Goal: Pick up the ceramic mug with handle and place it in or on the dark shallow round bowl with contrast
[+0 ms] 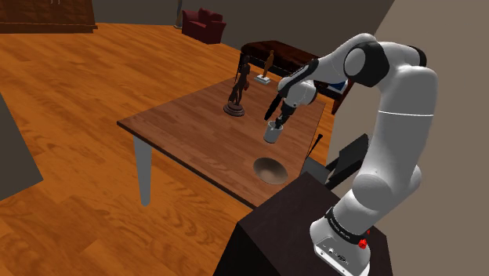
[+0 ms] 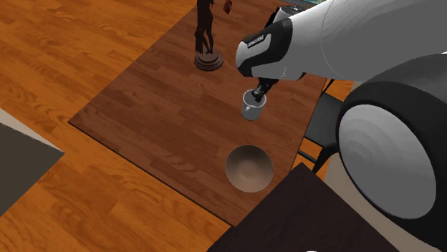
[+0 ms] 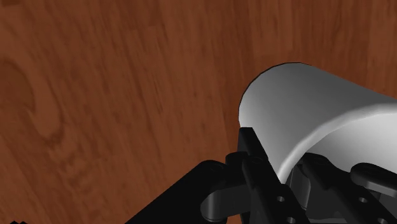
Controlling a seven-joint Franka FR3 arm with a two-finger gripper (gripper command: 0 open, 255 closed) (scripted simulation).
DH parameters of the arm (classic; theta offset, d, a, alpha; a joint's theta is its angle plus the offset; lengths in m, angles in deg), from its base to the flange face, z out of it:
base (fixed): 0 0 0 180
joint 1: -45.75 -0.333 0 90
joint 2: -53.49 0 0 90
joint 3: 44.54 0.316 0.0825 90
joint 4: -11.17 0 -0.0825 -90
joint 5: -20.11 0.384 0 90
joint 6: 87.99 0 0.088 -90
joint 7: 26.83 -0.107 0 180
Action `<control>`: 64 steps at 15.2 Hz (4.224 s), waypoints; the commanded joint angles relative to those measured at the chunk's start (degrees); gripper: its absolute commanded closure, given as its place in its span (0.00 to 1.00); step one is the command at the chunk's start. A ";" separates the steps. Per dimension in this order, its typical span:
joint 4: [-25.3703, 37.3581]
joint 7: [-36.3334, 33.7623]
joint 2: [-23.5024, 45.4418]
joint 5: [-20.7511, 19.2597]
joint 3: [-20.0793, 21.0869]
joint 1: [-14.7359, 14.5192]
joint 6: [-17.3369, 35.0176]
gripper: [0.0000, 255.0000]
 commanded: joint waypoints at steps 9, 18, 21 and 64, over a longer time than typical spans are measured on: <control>-5.24 -3.45 -8.56 -4.08 -2.00 -2.73 -2.54 1.00; -27.78 -13.91 -27.52 -13.33 -2.14 -7.90 3.56 1.00; -34.43 -18.51 -34.11 -16.96 -0.82 -8.18 4.30 1.00; -44.77 -21.19 -36.29 -17.51 0.10 -9.59 12.75 0.00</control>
